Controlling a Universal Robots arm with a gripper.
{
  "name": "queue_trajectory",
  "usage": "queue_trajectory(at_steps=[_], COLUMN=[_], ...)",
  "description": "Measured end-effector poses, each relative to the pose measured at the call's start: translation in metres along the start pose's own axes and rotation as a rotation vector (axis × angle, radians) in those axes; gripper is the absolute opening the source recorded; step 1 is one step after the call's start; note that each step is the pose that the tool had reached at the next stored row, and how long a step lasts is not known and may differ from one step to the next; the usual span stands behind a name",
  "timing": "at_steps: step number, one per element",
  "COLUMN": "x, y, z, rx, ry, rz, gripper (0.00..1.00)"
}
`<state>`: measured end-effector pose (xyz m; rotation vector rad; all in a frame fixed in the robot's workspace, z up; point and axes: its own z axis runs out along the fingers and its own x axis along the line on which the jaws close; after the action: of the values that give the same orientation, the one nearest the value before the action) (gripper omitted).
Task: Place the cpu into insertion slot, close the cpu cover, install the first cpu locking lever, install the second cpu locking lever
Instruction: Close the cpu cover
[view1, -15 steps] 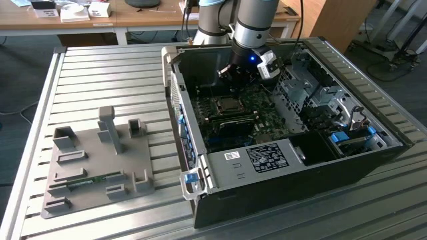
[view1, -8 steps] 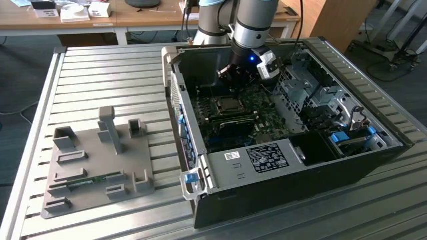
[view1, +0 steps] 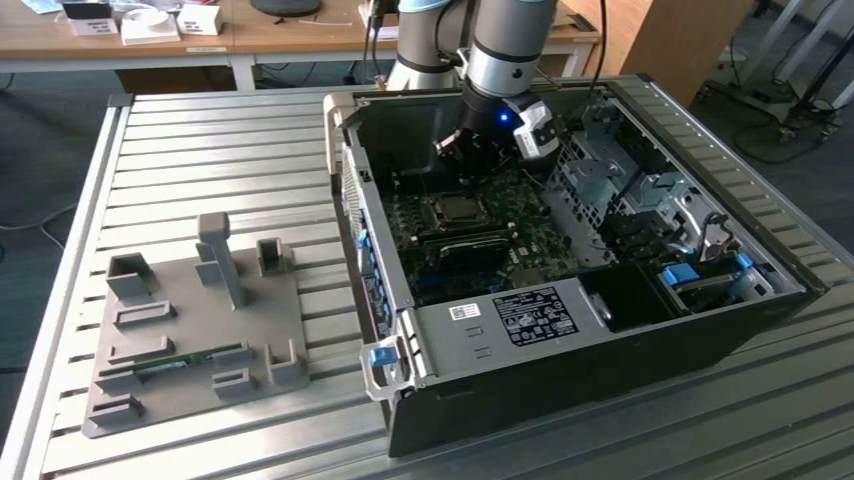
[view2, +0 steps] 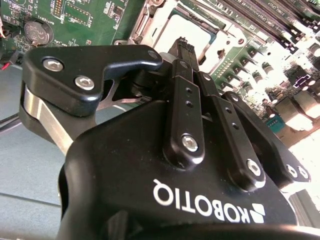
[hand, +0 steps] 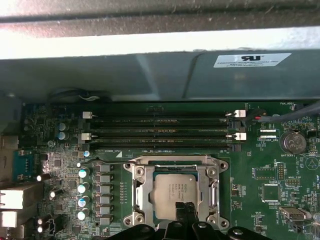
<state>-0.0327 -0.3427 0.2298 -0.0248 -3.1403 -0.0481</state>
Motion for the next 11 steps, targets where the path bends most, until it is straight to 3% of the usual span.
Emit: queue_trajectory(at_steps=[11], x=[0.0108], y=[-0.0002], z=[0.0008], rx=[0.0], ry=[0.0], rz=[0.0], gripper=[0.11])
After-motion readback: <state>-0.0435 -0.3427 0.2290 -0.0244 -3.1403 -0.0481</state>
